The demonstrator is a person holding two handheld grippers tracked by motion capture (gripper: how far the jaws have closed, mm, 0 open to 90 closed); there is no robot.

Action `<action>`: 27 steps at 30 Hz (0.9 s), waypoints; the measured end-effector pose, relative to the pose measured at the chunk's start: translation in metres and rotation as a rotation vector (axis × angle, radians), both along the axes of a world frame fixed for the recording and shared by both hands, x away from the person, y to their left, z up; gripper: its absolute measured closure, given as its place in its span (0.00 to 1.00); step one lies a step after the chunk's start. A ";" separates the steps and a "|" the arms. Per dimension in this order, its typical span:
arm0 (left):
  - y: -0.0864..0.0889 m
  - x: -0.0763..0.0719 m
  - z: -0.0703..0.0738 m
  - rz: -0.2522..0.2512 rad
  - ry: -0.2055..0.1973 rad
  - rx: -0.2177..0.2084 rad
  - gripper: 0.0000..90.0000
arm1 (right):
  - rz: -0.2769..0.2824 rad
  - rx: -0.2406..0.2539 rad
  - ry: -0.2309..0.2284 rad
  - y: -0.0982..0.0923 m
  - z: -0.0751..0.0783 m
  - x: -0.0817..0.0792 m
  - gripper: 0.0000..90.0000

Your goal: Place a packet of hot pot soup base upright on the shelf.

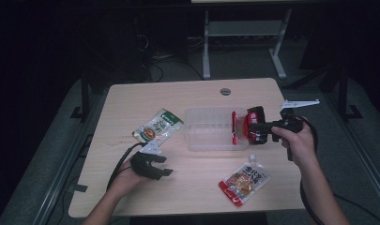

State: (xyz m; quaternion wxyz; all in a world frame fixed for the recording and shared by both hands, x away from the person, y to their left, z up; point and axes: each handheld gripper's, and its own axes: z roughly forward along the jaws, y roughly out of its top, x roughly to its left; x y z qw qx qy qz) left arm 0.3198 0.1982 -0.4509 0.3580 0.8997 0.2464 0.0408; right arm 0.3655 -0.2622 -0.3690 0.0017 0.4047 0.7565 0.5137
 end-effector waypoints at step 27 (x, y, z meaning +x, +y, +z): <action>-0.003 0.000 0.000 -0.025 0.008 0.013 0.45 | 0.013 -0.066 0.032 0.027 -0.003 0.026 1.00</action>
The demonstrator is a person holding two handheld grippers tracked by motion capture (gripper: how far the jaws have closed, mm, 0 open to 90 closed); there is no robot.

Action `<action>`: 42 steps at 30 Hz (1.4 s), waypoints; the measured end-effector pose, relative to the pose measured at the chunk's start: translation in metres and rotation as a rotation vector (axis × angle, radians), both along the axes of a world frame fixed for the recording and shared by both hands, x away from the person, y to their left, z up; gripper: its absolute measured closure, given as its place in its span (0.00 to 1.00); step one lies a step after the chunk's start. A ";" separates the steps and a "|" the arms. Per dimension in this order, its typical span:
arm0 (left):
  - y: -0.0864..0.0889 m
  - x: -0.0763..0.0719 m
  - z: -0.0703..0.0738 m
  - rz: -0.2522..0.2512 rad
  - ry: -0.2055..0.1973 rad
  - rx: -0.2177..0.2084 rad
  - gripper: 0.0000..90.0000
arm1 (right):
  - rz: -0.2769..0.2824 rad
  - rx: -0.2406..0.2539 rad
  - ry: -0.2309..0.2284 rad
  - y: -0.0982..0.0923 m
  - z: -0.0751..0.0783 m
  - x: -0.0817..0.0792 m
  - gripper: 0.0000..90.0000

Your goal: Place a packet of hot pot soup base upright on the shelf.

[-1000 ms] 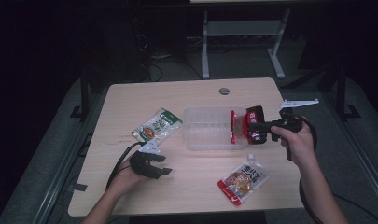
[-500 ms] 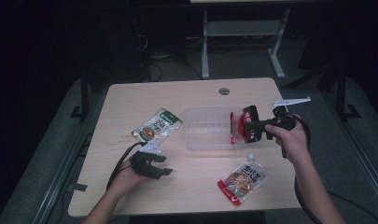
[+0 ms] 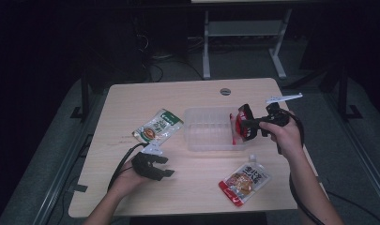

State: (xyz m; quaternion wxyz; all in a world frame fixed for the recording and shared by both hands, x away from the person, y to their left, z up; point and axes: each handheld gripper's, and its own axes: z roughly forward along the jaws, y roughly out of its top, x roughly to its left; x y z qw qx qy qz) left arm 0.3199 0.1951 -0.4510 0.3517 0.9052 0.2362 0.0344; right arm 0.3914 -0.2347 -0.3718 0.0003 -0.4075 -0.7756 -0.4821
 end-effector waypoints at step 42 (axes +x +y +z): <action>-0.006 -0.001 -0.005 -0.018 0.022 0.013 0.45 | -0.040 -0.058 0.058 0.016 -0.025 0.034 1.00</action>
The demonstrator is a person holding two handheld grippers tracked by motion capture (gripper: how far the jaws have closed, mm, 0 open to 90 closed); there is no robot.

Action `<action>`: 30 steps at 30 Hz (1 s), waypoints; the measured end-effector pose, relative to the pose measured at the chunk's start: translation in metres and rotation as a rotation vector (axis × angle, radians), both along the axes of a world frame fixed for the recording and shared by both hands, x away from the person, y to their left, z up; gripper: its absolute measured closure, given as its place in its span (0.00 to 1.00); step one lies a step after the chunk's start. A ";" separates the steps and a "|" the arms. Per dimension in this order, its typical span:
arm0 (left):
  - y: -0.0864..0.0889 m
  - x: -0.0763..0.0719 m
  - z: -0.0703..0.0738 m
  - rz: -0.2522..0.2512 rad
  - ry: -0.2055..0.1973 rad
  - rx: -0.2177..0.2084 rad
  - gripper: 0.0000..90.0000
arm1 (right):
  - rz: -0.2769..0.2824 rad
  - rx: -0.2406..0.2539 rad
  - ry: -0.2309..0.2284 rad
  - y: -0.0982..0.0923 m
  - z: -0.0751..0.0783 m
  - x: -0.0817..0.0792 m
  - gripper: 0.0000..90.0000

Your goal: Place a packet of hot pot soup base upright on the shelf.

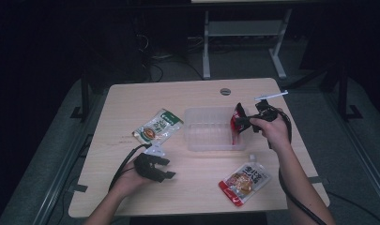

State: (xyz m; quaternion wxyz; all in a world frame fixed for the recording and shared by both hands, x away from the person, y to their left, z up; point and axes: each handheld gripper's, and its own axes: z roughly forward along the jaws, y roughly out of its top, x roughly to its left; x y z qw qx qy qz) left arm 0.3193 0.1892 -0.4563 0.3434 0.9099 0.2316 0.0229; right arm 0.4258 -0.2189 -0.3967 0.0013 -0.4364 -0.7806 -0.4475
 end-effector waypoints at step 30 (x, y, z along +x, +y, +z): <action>0.002 0.000 0.002 0.001 -0.002 0.004 0.45 | -0.016 -0.048 -0.064 -0.004 0.026 -0.020 0.63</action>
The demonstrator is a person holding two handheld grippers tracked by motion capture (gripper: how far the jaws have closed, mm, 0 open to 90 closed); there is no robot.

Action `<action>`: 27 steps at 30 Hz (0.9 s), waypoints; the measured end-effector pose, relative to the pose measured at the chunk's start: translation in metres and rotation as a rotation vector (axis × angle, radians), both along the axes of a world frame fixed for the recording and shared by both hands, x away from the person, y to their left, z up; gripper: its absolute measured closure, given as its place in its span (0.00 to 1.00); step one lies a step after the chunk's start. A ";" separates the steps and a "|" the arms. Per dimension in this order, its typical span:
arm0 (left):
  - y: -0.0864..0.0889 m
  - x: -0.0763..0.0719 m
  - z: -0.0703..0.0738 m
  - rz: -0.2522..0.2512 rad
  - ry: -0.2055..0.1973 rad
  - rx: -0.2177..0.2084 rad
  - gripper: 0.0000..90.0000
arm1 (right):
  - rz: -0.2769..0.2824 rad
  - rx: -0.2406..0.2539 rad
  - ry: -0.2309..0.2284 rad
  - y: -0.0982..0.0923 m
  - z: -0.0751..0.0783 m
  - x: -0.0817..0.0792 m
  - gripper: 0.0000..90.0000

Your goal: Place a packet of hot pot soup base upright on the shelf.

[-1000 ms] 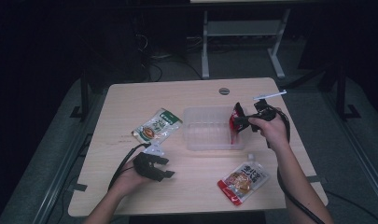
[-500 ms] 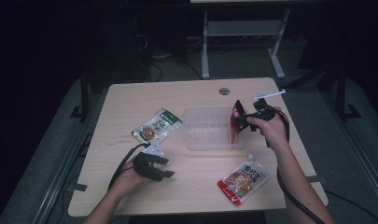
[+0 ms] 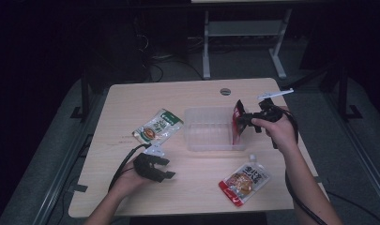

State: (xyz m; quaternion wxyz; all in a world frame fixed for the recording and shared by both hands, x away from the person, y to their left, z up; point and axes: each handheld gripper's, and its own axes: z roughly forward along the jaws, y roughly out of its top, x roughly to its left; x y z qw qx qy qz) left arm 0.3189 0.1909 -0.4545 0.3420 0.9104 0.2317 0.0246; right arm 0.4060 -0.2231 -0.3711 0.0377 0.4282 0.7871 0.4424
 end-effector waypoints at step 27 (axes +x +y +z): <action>0.011 -0.005 0.004 0.042 -0.013 -0.029 0.42 | -0.002 -0.049 -0.094 -0.049 0.007 -0.069 0.42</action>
